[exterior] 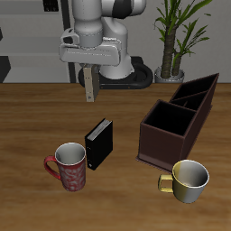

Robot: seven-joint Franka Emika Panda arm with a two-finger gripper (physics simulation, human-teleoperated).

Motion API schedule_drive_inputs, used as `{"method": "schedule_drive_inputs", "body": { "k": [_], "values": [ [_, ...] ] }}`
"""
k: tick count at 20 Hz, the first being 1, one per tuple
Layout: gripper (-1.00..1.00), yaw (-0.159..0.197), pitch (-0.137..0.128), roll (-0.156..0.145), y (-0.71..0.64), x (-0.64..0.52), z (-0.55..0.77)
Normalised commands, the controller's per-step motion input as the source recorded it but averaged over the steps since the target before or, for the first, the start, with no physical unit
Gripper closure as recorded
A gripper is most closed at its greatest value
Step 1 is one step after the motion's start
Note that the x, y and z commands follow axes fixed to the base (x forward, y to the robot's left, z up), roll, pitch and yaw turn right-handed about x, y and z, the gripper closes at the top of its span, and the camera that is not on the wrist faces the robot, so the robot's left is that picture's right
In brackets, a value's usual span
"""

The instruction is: Place the yellow book into the left desk caddy's back compartment

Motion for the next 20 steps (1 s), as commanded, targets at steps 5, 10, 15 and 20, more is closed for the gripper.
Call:
{"method": "schedule_drive_inputs", "body": {
  "k": [5, 10, 15, 20],
  "values": [
    [1.0, 0.021, -0.046, -0.014, 0.18, -0.21, 0.22],
    [1.0, -0.019, -0.012, -0.007, 0.17, -0.19, 0.03],
    [1.0, -0.023, 0.014, -0.001, 0.16, -0.09, -0.06],
    [1.0, -0.007, 0.013, 0.022, 0.28, 0.0, -0.07]
  ]
}}
